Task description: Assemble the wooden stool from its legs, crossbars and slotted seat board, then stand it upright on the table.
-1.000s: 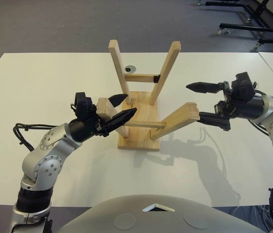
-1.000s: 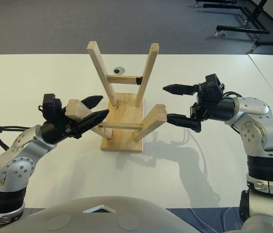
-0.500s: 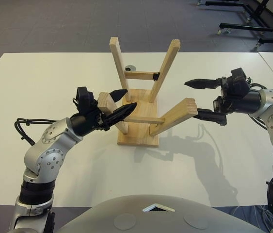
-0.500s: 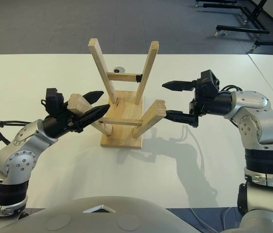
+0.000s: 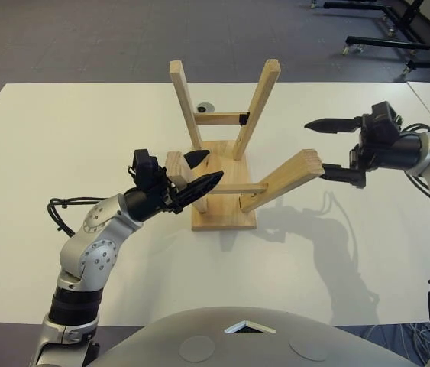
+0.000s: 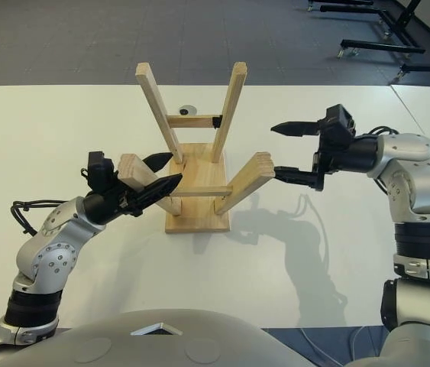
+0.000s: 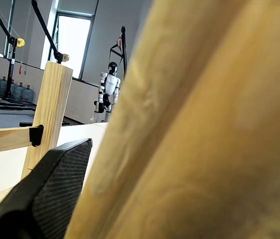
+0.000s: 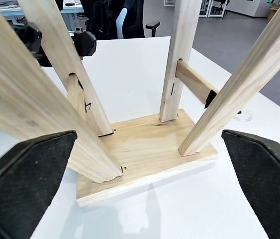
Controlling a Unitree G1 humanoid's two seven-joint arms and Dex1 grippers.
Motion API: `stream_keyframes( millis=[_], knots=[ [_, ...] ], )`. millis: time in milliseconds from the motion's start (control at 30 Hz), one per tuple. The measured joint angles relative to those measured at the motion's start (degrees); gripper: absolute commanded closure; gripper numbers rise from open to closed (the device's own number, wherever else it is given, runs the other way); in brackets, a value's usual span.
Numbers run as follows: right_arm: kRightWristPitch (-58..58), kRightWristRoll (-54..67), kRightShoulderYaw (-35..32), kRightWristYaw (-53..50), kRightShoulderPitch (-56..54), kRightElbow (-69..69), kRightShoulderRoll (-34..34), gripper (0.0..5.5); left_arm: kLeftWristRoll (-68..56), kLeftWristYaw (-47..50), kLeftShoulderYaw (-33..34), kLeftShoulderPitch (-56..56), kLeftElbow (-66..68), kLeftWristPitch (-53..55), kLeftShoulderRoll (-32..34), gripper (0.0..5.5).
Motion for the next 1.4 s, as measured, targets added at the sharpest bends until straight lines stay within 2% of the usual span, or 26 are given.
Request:
stream_keyframes(
  millis=[133, 267, 367, 500, 633, 800, 933, 967, 1067, 1300, 1400],
  knots=[
    [3.5, 6.7, -5.1, -3.1, -5.8, 0.6, 1.3, 0.13, 0.5, -0.8, 0.2, -0.3, 0.6, -0.2, 0.0, 2.29],
    [14.0, 26.2, -12.1, -9.7, -11.8, -6.9, 5.7, 0.13, 0.8, -1.2, 0.7, -0.4, 0.8, -0.4, 0.1, 2.29],
    [18.4, 33.7, -11.3, -13.4, -10.9, -15.3, 8.7, 0.13, 0.8, -1.5, 1.1, -0.5, 1.1, -0.6, 0.3, 2.29],
    [19.4, 30.3, -3.4, -13.9, -2.2, -23.6, 10.3, 0.13, 0.8, -1.6, 1.1, -0.6, 1.5, -0.6, 0.3, 2.29],
    [10.3, 19.3, 3.1, -11.3, 0.7, -27.1, 7.6, 0.13, 0.9, -1.6, 1.1, -0.7, 1.8, -0.6, 0.2, 2.29],
    [8.6, 19.6, 3.2, -10.7, 0.1, -26.1, 7.0, 0.13, 1.0, -1.7, 1.0, -0.7, 1.8, -0.8, 0.2, 2.29],
    [12.8, 28.7, -1.0, -14.4, -1.5, -21.7, 9.7, 0.13, 1.3, -1.6, 1.1, -0.6, 1.9, -1.2, 0.0, 2.29],
    [14.0, 33.8, -4.2, -16.3, -4.1, -19.8, 10.5, 0.13, 1.5, -1.6, 1.1, -0.6, 2.0, -1.5, -0.2, 2.29],
    [15.8, 40.5, -9.1, -19.4, -8.5, -16.1, 11.2, 0.1, 1.8, -1.5, 1.9, -0.6, 2.0, -2.2, -0.3, 1.82],
    [16.5, 41.1, -10.4, -20.3, -8.5, -12.1, 11.7, 0.1, 1.8, -0.1, 4.1, -1.5, 1.5, -3.8, -0.9, 0.71],
    [17.6, 39.2, -10.3, -18.8, -9.8, -7.9, 11.0, 0.1, -0.7, 0.1, 5.8, -1.0, -1.5, -4.9, -1.8, 0.71]
  ],
)
